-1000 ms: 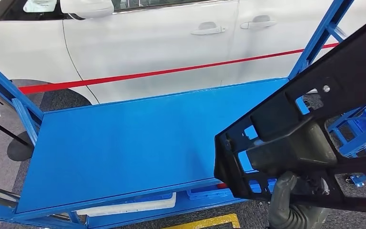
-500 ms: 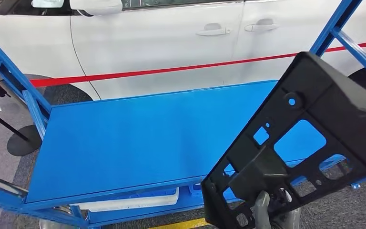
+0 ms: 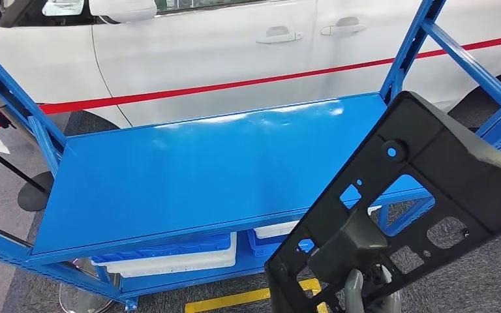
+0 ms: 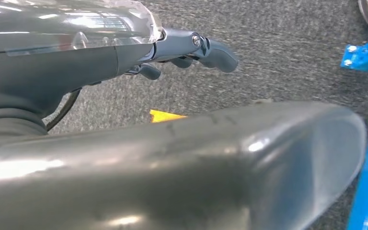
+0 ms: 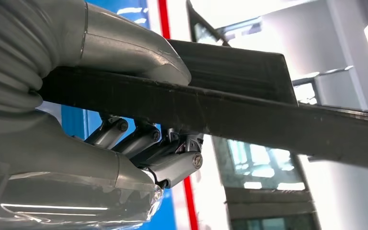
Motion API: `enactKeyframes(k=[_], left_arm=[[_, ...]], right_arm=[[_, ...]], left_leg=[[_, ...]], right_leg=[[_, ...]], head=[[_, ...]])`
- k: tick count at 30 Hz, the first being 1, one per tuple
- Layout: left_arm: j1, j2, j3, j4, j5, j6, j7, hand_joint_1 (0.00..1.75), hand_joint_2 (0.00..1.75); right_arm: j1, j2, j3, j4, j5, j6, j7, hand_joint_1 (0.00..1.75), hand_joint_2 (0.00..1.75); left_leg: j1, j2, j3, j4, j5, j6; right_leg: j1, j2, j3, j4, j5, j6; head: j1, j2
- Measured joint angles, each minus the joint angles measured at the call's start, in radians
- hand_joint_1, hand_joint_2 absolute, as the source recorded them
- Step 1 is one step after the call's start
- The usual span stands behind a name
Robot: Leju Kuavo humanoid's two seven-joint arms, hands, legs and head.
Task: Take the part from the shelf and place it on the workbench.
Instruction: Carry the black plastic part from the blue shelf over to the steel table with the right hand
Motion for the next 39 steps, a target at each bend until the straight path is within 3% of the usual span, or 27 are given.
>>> enactKeyframes(k=[1, 2, 3, 4, 6, 8, 10, 12, 13, 16, 17, 18, 19, 21, 22, 24, 25, 27, 28, 30, 32, 33, 34, 35, 37, 39], left_arm=[[0.000, 0.001, -0.002, 0.000, -0.004, -0.004, -0.003, 0.00, 0.00], [0.000, 0.003, -0.005, -0.001, -0.009, -0.007, -0.006, 0.00, 0.00], [-0.001, 0.004, -0.007, -0.001, -0.014, -0.009, -0.008, 0.00, 0.00], [-0.001, 0.005, -0.009, -0.001, -0.017, -0.010, -0.008, 0.00, 0.00], [-0.001, 0.008, -0.011, -0.002, -0.023, -0.011, -0.008, 0.00, 0.00], [-0.003, 0.013, -0.013, -0.005, -0.029, -0.012, -0.006, 0.00, 0.00], [-0.006, 0.015, -0.013, -0.007, -0.034, -0.016, -0.003, 0.00, 0.00], [-0.004, 0.014, -0.013, -0.008, -0.038, -0.023, -0.001, 0.00, 0.00], [-0.003, 0.014, -0.013, -0.009, -0.040, -0.028, 0.000, 0.00, 0.00], [-0.002, 0.015, -0.014, -0.011, -0.050, -0.039, 0.000, 0.00, 0.00], [-0.003, 0.015, -0.014, -0.011, -0.052, -0.042, 0.000, 0.00, 0.00], [-0.003, 0.015, -0.014, -0.012, -0.054, -0.044, 0.000, 0.00, 0.00], [-0.003, 0.015, -0.015, -0.013, -0.056, -0.045, 0.000, 0.00, 0.00], [-0.004, 0.016, -0.017, -0.014, -0.060, -0.046, 0.000, 0.00, 0.00], [-0.003, 0.016, -0.018, -0.015, -0.060, -0.046, -0.001, 0.00, 0.00], [-0.003, 0.017, -0.020, -0.019, -0.060, -0.046, -0.001, 0.00, 0.00], [-0.003, 0.018, -0.020, -0.020, -0.060, -0.046, -0.001, 0.00, 0.00], [-0.004, 0.018, -0.020, -0.021, -0.060, -0.046, -0.001, 0.00, 0.00], [-0.003, 0.018, -0.020, -0.022, -0.060, -0.046, -0.001, 0.00, 0.00], [0.000, 0.018, -0.020, -0.023, -0.059, -0.046, -0.001, 0.00, 0.00], [0.004, 0.018, -0.020, -0.024, -0.059, -0.046, -0.001, 0.00, 0.00], [0.006, 0.018, -0.020, -0.024, -0.058, -0.046, -0.001, 0.00, 0.00], [0.006, 0.018, -0.020, -0.024, -0.058, -0.046, 0.000, 0.00, 0.00], [0.006, 0.018, -0.020, -0.024, -0.058, -0.046, 0.000, 0.00, 0.00], [0.006, 0.020, -0.020, -0.025, -0.058, -0.046, 0.000, 0.00, 0.00], [0.007, 0.021, -0.020, -0.028, -0.058, -0.046, 0.000, 0.00, 0.00]], right_arm=[[-0.002, 0.000, -0.001, -0.001, 0.008, 0.003, -0.005, 1.75, 1.75], [-0.005, 0.000, -0.002, -0.002, 0.021, 0.000, -0.007, 1.75, 1.75], [-0.008, 0.000, -0.002, -0.003, 0.037, -0.007, -0.007, 1.75, 1.75], [-0.010, 0.000, 0.000, -0.006, 0.056, -0.018, -0.006, 1.75, 1.75], [-0.012, 0.000, 0.005, -0.011, 0.083, -0.042, -0.004, 1.75, 1.75], [-0.013, 0.000, 0.012, -0.014, 0.076, -0.054, -0.002, 1.75, 1.75], [-0.013, 0.000, 0.015, -0.016, 0.040, -0.050, -0.002, 1.75, 1.75], [-0.011, -0.001, 0.012, -0.021, 0.007, -0.036, -0.001, 1.75, 1.75], [-0.010, -0.002, 0.010, -0.026, -0.002, -0.027, -0.001, 1.75, 1.75], [-0.009, -0.002, 0.001, -0.039, -0.007, -0.008, 0.004, 1.75, 1.75], [-0.009, -0.002, -0.003, -0.042, -0.006, -0.004, 0.007, 1.75, 1.75], [-0.009, -0.002, -0.006, -0.044, -0.004, -0.002, 0.010, 1.75, 1.75], [-0.008, -0.002, -0.010, -0.046, -0.002, -0.001, 0.012, 1.75, 1.75], [-0.008, -0.002, -0.013, -0.051, 0.000, 0.000, 0.015, 1.75, 1.75], [-0.009, -0.002, -0.014, -0.053, 0.000, 0.000, 0.016, 1.75, 1.75], [-0.011, -0.002, -0.017, -0.059, 0.000, 0.002, 0.016, 1.75, 1.75], [-0.010, -0.001, -0.018, -0.061, 0.000, 0.002, 0.017, 1.75, 1.75], [-0.007, 0.001, -0.021, -0.066, 0.000, 0.003, 0.016, 1.75, 1.75], [-0.007, 0.002, -0.023, -0.068, 0.000, 0.003, 0.016, 1.75, 1.75], [-0.007, 0.005, -0.026, -0.070, 0.000, 0.004, 0.016, 1.75, 1.75], [-0.007, 0.006, -0.030, -0.070, 0.000, 0.004, 0.016, 1.75, 1.75], [-0.006, 0.007, -0.032, -0.070, 0.000, 0.004, 0.016, 1.75, 1.75], [-0.006, 0.007, -0.034, -0.070, 0.000, 0.004, 0.016, 1.75, 1.75], [-0.005, 0.007, -0.035, -0.070, 0.000, 0.004, 0.016, 1.75, 1.75], [-0.005, 0.007, -0.037, -0.071, 0.000, 0.004, 0.016, 1.75, 1.75], [-0.006, 0.008, -0.038, -0.071, 0.000, 0.004, 0.016, 1.75, 1.75]], left_leg=[[0.000, 0.000, -0.012, 0.064, -0.046, 0.000], [-0.001, 0.000, -0.016, 0.118, -0.070, 0.000], [-0.003, 0.000, -0.009, 0.150, -0.070, 0.003], [-0.005, 0.000, 0.017, 0.144, -0.046, 0.008], [-0.014, -0.001, 0.112, 0.042, 0.001, 0.027], [-0.024, 0.000, 0.211, -0.102, -0.003, 0.046], [-0.032, 0.000, 0.246, -0.172, -0.018, 0.054], [-0.029, 0.006, 0.238, -0.189, 0.002, 0.060], [-0.027, 0.012, 0.231, -0.195, 0.016, 0.064], [-0.023, 0.034, 0.196, -0.200, 0.048, 0.072], [-0.023, 0.043, 0.181, -0.197, 0.056, 0.071], [-0.022, 0.053, 0.166, -0.192, 0.063, 0.069], [-0.021, 0.063, 0.151, -0.186, 0.069, 0.066], [-0.017, 0.082, 0.126, -0.168, 0.076, 0.057], [-0.017, 0.090, 0.116, -0.158, 0.077, 0.052], [-0.018, 0.104, 0.106, -0.140, 0.078, 0.039], [-0.018, 0.113, 0.104, -0.137, 0.081, 0.032], [-0.014, 0.126, 0.104, -0.133, 0.084, 0.018], [-0.010, 0.112, 0.098, -0.119, 0.070, 0.012], [-0.006, 0.059, 0.065, -0.034, 0.000, 0.004], [-0.005, 0.020, 0.023, 0.093, -0.074, 0.002], [-0.005, 0.013, 0.013, 0.133, -0.086, 0.004], [-0.006, 0.010, 0.021, 0.134, -0.076, 0.008], [-0.007, 0.006, 0.045, 0.098, -0.049, 0.015], [-0.011, -0.029, 0.123, -0.038, 0.011, 0.035], [-0.015, -0.067, 0.173, -0.131, 0.035, 0.046]], right_leg=[[0.003, -0.001, -0.015, 0.001, 0.011, -0.003], [0.007, -0.002, -0.031, 0.004, 0.022, -0.004], [0.012, -0.003, -0.047, 0.007, 0.032, -0.005], [0.016, -0.003, -0.063, 0.011, 0.041, -0.005], [0.021, -0.004, -0.088, 0.019, 0.056, -0.006], [0.024, -0.005, -0.100, 0.023, 0.071, 0.000], [0.020, -0.008, -0.106, 0.022, 0.087, 0.012], [0.016, -0.005, -0.113, 0.023, 0.093, 0.026], [0.015, -0.002, -0.120, 0.037, 0.072, 0.031], [0.006, 0.001, -0.159, 0.173, -0.064, 0.048], [0.001, 0.000, -0.168, 0.230, -0.089, 0.055], [-0.004, 0.000, -0.167, 0.269, -0.089, 0.061], [-0.009, -0.002, -0.154, 0.282, -0.068, 0.067], [-0.017, -0.022, -0.076, 0.203, -0.012, 0.077], [-0.017, -0.042, -0.024, 0.131, -0.008, 0.081], [-0.011, -0.074, 0.045, 0.022, -0.031, 0.068], [-0.006, -0.075, 0.053, 0.001, -0.042, 0.057], [-0.004, -0.058, 0.042, -0.005, -0.036, 0.032], [-0.003, -0.048, 0.036, -0.006, -0.028, 0.022], [-0.004, -0.026, 0.020, -0.008, -0.013, 0.006], [0.001, -0.001, 0.003, -0.007, 0.000, -0.001], [0.004, 0.013, -0.003, -0.005, 0.005, -0.002], [0.008, 0.028, -0.009, -0.004, 0.009, -0.002], [0.011, 0.042, -0.013, -0.002, 0.012, -0.002], [0.016, 0.067, -0.017, 0.001, 0.016, 0.000], [0.014, 0.089, -0.023, 0.003, 0.022, 0.008]], head=[[0.000, 0.000], [0.000, 0.000], [0.000, 0.000], [0.000, 0.000], [0.000, 0.000], [0.001, 0.000], [0.001, 0.000], [0.000, 0.000], [0.001, 0.000], [0.006, 0.000], [0.006, 0.000], [0.006, 0.000], [0.006, 0.000], [0.006, 0.000], [0.007, 0.000], [0.007, 0.000], [0.008, 0.000], [0.009, 0.000], [0.008, 0.000], [0.007, 0.000], [0.006, 0.000], [0.006, 0.000], [0.006, 0.000], [0.006, 0.000], [0.007, 0.000], [0.007, 0.000]])
